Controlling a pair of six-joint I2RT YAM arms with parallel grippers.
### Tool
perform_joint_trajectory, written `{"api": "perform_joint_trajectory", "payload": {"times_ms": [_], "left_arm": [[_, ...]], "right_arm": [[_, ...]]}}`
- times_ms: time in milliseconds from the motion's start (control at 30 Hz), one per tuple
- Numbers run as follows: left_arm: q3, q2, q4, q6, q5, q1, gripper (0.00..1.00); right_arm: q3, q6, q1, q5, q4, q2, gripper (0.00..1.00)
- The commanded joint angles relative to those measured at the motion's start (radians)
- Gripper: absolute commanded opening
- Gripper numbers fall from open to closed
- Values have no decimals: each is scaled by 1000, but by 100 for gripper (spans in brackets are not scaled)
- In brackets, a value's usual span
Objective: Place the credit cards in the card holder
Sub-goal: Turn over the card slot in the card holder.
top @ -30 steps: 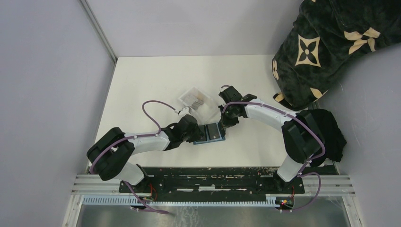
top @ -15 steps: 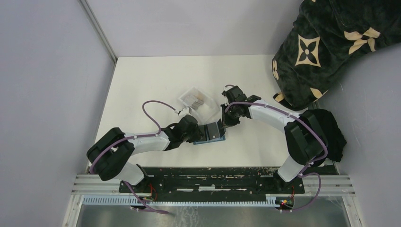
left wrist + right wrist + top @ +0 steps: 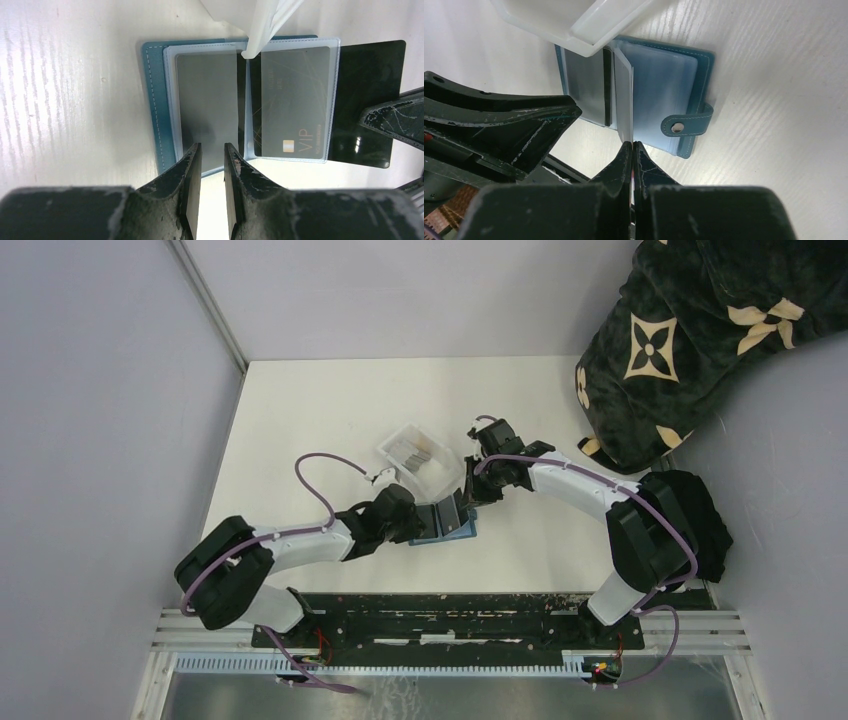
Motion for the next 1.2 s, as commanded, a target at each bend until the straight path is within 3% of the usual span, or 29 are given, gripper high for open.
{"api": "perform_joint_trajectory", "payload": {"times_ms": [0,500,1167], "left_arm": [[-10,-70,-23,24,-51,-4,30],[-62,-150,-74,1,-88,-4,29],[-65,-110,-103,7,-99,-3,29]], "right_arm": [[35,29,4,-40,56,-17,1],[91,48,84,-48,72,39,1],[-7,72,87,-69,145,55,1]]}}
